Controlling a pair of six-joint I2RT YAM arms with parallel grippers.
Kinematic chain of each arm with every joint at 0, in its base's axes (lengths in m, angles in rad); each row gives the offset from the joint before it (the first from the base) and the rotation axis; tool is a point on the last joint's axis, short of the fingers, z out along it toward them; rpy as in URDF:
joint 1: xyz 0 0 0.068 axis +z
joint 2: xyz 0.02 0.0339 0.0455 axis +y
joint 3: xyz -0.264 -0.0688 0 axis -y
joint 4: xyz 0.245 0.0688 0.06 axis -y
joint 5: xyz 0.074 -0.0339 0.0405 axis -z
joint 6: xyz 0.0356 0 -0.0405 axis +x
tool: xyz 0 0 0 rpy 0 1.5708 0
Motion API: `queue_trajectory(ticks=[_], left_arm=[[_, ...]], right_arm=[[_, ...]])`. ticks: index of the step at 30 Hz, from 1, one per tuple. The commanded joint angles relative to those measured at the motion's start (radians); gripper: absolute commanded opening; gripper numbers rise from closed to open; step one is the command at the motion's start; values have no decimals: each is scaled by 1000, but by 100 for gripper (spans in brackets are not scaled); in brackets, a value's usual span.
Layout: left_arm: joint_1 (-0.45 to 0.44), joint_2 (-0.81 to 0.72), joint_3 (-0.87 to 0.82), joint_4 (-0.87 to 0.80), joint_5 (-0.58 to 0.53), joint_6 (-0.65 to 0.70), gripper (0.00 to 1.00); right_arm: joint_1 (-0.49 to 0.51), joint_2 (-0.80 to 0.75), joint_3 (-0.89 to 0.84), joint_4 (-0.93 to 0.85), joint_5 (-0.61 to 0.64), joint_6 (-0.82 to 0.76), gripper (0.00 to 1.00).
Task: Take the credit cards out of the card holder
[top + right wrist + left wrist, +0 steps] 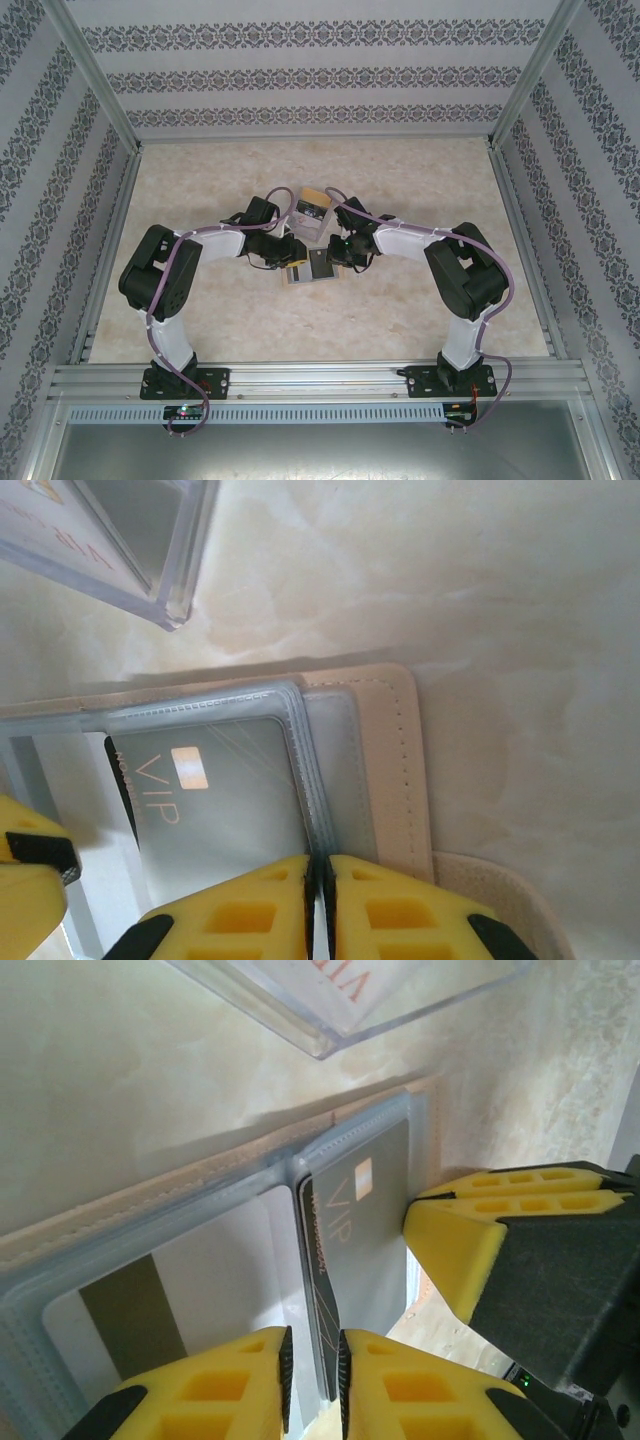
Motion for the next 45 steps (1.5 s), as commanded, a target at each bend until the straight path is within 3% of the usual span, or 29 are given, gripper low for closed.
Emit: queue_trajectory(ticks=[1, 19, 25, 28, 32, 36, 39, 45], left_arm=[[-8, 26, 2, -4, -21, -25, 21], [-11, 59, 20, -9, -21, -48, 19], [-10, 15, 57, -154, -138, 26, 19], [-8, -32, 57, -183, -143, 57, 19], [-7, -92, 58, -165, -112, 55, 23], [-3, -126, 33, -179, -176, 36, 23], [0, -121, 16, -201, -245, 18, 19], [0, -75, 2, -196, -271, -36, 8]], right_arm=[[4, 45, -39, -8, -46, 13, 15], [-5, 36, -59, 53, -132, 38, 14], [-9, -11, -47, -42, 28, 9, 14], [-11, -47, -47, -55, 63, -12, 15], [-7, -106, -59, 8, 24, -16, 20], [17, -157, -58, 57, 16, -27, 31], [45, -122, -32, 88, -66, -39, 35], [91, -5, 29, 153, -187, 16, 31]])
